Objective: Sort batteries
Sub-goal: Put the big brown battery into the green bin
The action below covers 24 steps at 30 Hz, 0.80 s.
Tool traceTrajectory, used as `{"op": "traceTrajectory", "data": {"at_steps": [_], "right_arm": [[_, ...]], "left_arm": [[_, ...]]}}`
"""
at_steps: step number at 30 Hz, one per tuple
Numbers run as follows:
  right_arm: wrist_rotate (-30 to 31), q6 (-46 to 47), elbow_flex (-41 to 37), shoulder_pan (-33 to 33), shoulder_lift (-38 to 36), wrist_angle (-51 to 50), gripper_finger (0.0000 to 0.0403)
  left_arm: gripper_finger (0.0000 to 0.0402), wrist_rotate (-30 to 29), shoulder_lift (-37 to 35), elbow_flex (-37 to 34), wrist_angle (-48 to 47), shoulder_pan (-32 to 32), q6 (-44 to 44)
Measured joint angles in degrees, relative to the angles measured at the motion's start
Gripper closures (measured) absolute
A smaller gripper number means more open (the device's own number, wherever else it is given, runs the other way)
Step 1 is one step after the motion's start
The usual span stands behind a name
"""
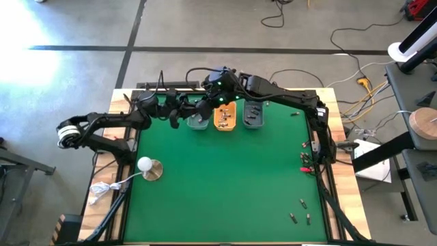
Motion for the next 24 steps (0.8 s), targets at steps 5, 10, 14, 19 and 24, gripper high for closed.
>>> {"op": "traceTrajectory", "data": {"at_steps": [5,10,14,19,24], "right_arm": [[-0.08,1.85,-0.07,-0.06,-0.40,-1.00,0.0266],[0.53,1.39,-0.07,-0.78,-2.02,-6.88,0.0176],[5.90,-0.68,-0.09,-1.05,-5.35,-16.87,0.0129],[15.32,-0.62,-0.09,-1.01,-8.61,-25.39,0.0099],[18.70,0.09,-0.22,-1.03,-10.96,-28.14,0.0088]], "left_arm": [[0.0373,1.55,-0.15,1.47,-5.32,2.08,0.43],[0.0373,2.96,-0.38,6.24,-26.52,3.95,9.28],[0.0373,-8.89,0.23,15.34,-59.29,4.93,26.95],[0.0373,-26.42,8.87,28.08,-89.18,4.86,45.06],[0.0369,-24.99,16.69,31.79,-91.96,4.09,48.18]]}}
